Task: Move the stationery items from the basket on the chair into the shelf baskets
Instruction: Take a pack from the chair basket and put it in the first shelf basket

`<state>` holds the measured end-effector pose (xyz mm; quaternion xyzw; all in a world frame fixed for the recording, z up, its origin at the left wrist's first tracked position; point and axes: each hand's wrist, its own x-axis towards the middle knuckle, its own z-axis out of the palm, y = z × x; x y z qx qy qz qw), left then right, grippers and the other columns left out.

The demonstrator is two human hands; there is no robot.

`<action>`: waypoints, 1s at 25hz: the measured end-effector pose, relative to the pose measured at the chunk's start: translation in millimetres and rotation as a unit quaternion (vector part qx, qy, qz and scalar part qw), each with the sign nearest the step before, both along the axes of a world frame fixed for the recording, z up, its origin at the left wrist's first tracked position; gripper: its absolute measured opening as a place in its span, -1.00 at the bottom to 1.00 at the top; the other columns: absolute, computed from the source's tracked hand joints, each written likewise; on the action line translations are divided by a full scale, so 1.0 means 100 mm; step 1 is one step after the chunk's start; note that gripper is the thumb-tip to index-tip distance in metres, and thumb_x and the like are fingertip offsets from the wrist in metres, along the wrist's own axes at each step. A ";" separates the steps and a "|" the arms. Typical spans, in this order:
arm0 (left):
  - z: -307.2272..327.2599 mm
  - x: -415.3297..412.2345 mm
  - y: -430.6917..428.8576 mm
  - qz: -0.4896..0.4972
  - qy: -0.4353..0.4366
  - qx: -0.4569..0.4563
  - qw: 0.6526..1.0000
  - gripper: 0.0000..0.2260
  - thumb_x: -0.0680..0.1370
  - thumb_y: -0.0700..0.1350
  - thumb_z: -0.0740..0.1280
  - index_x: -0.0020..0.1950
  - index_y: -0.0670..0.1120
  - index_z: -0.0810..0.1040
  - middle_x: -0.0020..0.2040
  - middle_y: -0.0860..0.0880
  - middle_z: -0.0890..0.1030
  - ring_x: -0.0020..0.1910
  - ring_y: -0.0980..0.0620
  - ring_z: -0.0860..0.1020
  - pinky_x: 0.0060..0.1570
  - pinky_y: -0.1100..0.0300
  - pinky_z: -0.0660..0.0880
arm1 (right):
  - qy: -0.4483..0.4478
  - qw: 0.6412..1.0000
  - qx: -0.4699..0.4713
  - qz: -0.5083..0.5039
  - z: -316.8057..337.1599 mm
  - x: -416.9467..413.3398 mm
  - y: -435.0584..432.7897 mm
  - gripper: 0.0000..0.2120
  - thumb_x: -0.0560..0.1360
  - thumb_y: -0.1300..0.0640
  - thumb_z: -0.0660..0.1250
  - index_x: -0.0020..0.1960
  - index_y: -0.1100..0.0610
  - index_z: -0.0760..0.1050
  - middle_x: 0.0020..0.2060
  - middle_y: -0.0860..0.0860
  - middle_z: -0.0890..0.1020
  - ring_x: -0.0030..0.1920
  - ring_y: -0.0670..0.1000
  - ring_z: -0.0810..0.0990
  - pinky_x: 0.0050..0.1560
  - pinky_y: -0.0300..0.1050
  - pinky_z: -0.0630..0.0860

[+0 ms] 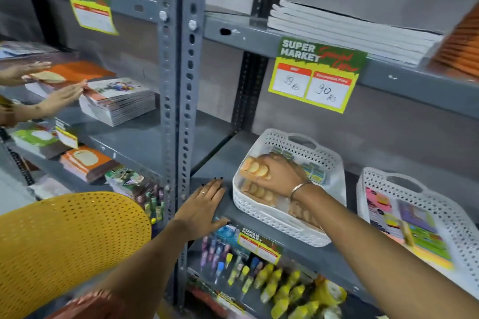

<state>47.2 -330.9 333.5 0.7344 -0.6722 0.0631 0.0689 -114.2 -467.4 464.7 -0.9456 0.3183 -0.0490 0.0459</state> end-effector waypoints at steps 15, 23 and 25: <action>-0.27 0.03 -0.19 0.003 -0.001 -0.006 1.000 -0.22 0.44 0.36 -0.04 0.43 -0.18 0.29 0.40 -0.15 0.36 0.39 -0.12 0.28 0.37 -0.08 0.11 | 0.078 0.992 0.095 0.005 -0.45 0.02 -0.18 -0.39 0.45 0.05 0.32 0.43 0.08 0.18 0.36 0.12 0.42 0.32 0.13 0.43 0.25 -0.06 0.41; -0.27 0.03 -0.20 0.015 -0.020 0.010 1.000 -0.18 0.42 0.39 -0.15 0.51 -0.13 0.06 0.51 -0.11 0.13 0.48 -0.06 0.03 0.43 -0.03 -0.08 | 0.097 0.989 0.110 0.001 -0.52 -0.03 -0.24 -0.24 0.38 0.06 0.43 0.46 0.04 0.11 0.38 0.12 0.40 0.35 0.13 0.39 0.33 -0.02 0.40; -0.25 0.01 -0.16 0.021 -0.024 -0.001 1.000 -0.21 0.45 0.36 -0.16 0.50 -0.16 0.08 0.51 -0.14 0.14 0.48 -0.07 0.03 0.43 -0.05 -0.05 | 0.043 0.995 0.085 -0.001 -0.45 -0.03 -0.21 -0.31 0.41 0.02 0.40 0.44 0.09 0.16 0.37 0.13 0.39 0.36 0.13 0.37 0.33 0.04 0.41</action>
